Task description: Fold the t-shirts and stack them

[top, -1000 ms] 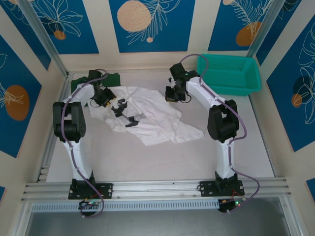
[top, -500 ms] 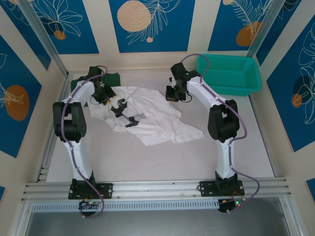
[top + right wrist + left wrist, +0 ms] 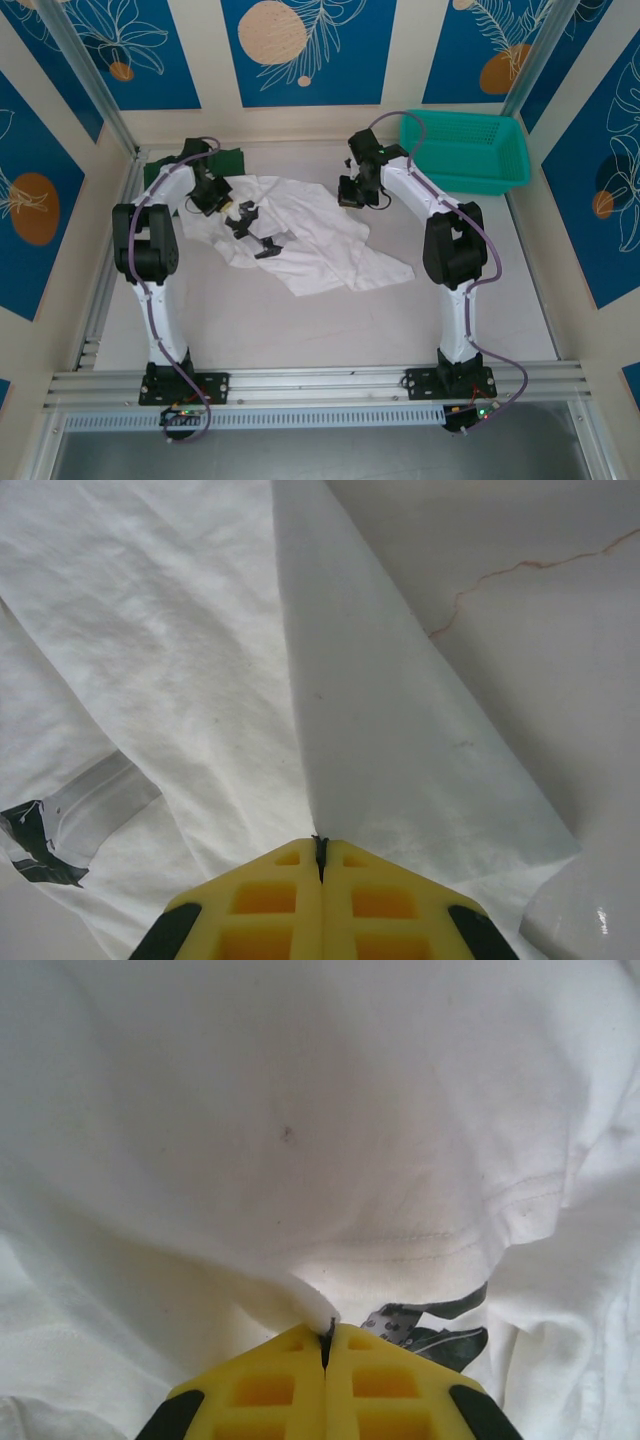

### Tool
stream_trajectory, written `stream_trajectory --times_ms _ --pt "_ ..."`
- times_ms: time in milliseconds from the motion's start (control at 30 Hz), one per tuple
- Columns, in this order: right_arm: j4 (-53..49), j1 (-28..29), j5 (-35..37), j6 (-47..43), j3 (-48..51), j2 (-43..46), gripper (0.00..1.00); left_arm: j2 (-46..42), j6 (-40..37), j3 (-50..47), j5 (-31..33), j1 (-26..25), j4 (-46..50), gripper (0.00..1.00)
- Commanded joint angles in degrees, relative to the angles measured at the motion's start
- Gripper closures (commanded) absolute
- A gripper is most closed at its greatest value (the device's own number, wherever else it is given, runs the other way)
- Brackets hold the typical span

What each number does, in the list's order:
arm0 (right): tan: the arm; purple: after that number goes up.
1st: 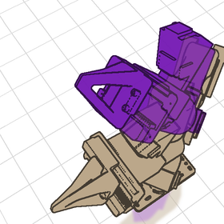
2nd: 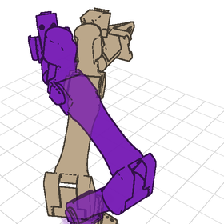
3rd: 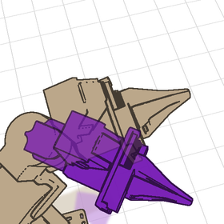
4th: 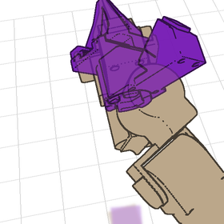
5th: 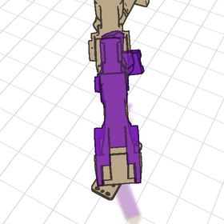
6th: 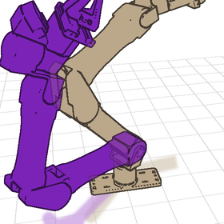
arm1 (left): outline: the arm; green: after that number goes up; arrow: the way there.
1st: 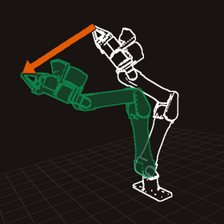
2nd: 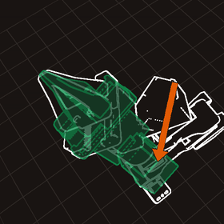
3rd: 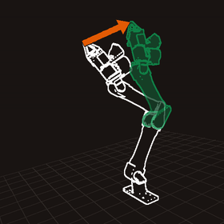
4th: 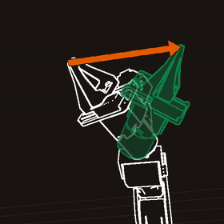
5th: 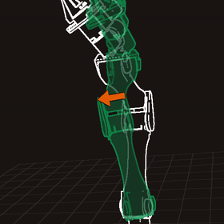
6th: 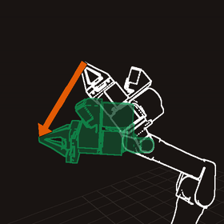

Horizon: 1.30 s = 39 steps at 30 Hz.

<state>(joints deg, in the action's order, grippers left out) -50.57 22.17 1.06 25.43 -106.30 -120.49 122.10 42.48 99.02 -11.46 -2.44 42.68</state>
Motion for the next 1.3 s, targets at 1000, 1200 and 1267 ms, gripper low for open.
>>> stream_trajectory --times_ms 1000,1200,1267 --pt "18.9 -9.8 10.4 -15.8 -13.0 46.6 1.00 -45.9 -15.3 23.2 4.0 -2.7 -37.9 1.00" --pt "22.4 -7.2 10.5 -18.0 -17.2 48.7 1.00 -45.4 -11.2 28.4 1.4 -3.2 -40.5 1.00" --pt "22.7 -6.8 10.2 -18.1 -17.8 48.5 1.00 -45.0 -9.4 28.9 1.6 -3.4 -40.9 1.00"
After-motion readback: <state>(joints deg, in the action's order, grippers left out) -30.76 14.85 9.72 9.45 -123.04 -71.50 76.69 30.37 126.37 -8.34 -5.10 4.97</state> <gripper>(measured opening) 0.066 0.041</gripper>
